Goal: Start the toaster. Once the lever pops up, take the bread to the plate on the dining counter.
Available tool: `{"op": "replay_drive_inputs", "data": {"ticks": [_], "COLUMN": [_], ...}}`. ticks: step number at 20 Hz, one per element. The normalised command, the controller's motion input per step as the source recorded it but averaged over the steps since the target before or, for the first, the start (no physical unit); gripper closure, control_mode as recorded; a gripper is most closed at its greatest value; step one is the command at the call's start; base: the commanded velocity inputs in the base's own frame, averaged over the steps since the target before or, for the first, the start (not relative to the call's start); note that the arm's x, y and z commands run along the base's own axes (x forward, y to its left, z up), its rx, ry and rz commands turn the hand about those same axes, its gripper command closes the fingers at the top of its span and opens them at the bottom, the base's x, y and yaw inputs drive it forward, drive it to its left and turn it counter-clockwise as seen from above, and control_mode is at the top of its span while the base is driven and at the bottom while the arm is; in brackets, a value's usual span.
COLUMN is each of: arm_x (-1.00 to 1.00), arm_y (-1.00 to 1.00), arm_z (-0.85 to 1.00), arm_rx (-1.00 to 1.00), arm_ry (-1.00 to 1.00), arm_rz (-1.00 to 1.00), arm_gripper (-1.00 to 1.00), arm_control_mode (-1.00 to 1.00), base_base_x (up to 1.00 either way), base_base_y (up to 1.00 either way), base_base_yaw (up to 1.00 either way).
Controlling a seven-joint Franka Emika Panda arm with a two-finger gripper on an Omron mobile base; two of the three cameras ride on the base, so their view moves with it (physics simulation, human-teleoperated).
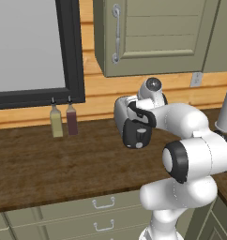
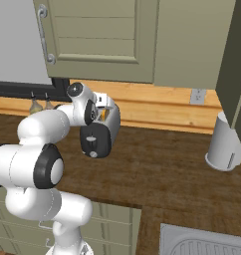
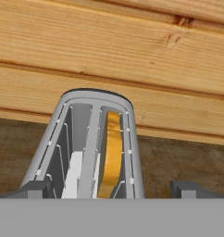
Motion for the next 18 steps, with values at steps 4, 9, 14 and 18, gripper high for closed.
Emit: {"op": "replay_drive_inputs", "data": {"ticks": [4, 9, 14, 18], "arm_x": [0.00, 0.00, 0.00, 0.00], "arm_y": [0.00, 0.00, 0.00, 0.00], "arm_z": [0.00, 0.00, 0.00, 0.00], "arm_rx": [0.00, 0.00, 0.00, 0.00], "arm_ry": [0.00, 0.00, 0.00, 0.00], "arm_rz": [0.00, 0.00, 0.00, 0.00], "arm_gripper": [-1.00, -1.00, -1.00, -1.00], "arm_control_mode": [-1.00, -1.00, -1.00, -1.00], "base_base_x": [0.00, 0.00, 0.00, 0.00], "base_base_y": [0.00, 0.00, 0.00, 0.00], "base_base_yaw": [0.00, 0.00, 0.00, 0.00]}}
